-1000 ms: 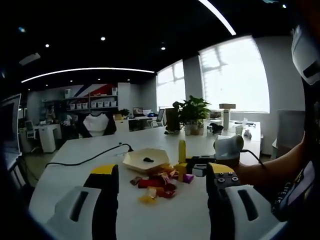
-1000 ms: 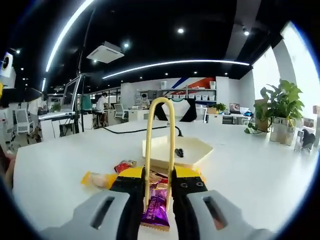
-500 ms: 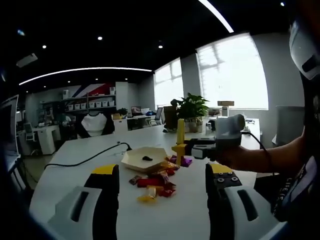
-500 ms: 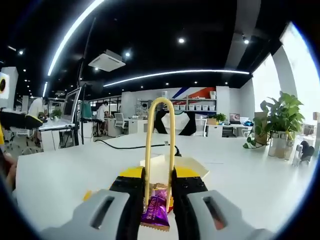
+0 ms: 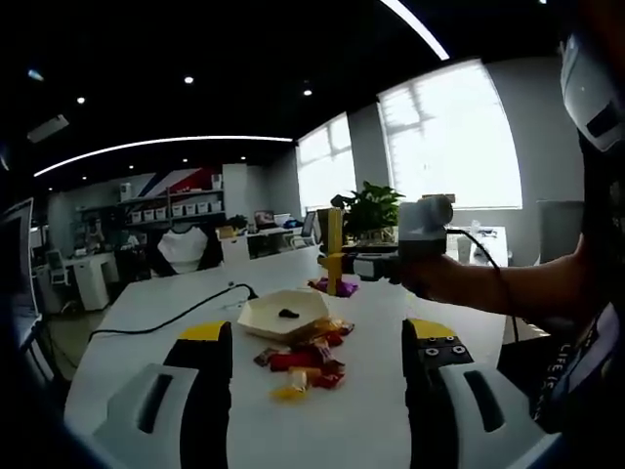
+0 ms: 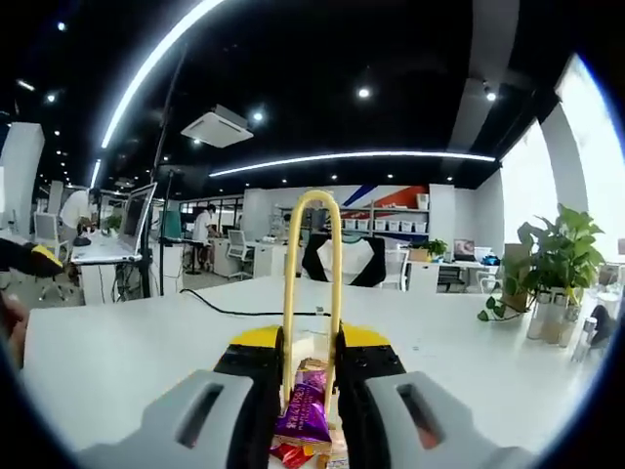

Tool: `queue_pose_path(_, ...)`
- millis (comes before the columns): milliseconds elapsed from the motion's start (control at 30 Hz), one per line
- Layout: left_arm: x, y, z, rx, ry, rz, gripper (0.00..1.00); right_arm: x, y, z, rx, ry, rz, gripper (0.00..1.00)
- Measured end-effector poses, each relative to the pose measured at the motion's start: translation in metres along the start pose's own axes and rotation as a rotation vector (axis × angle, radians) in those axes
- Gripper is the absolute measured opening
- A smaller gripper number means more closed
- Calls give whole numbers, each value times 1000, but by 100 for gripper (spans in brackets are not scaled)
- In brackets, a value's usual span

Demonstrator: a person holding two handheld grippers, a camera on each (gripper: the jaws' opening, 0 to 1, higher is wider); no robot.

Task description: Place the target food into the container with the food tongs after gripping and lifting it, then release it inside without dropping or visibly crushing the food.

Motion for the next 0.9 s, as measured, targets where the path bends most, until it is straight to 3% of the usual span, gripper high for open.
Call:
queue_pose_path(67,0,1,1,-1,2,-6,75,-9,-2,1,28,-2,0,15)
queue_pose_path(467,4,-2,3,-3,4,-11,77,-56,2,9,-26,-45,-15,16)
queue_pose_path(600,5,-5,0,-54,-11,1,81,-71,2,8,-29,-62,-18,16)
queue_pose_path(667,5,-4,-1,-54,-11,-8,82,-81,8,6,-151,-79,-29,16)
queue_pose_path(733,5,-3,-1,-49,-11,-11,84,-90,14,8,-78,-80,-42,16)
queue_pose_path(833,5,-2,-4,-49,-33,-22,94,-100,27,10,-104,-87,-67,16)
queue_pose_path(900,5,-2,-5,-48,-39,-22,95,-106,37,12,-79,-84,-84,16)
Point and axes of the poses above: the point that each gripper's makers call its tool centre point, and the gripper's own axes: x roughly backward along the fingers, z roughly to its right, y roughly out of its underside, the point moved 2 cm from there along x, roughly backward along the fingers, and after that the axes turned 6 degrees about -x, right-handed, at the moved point
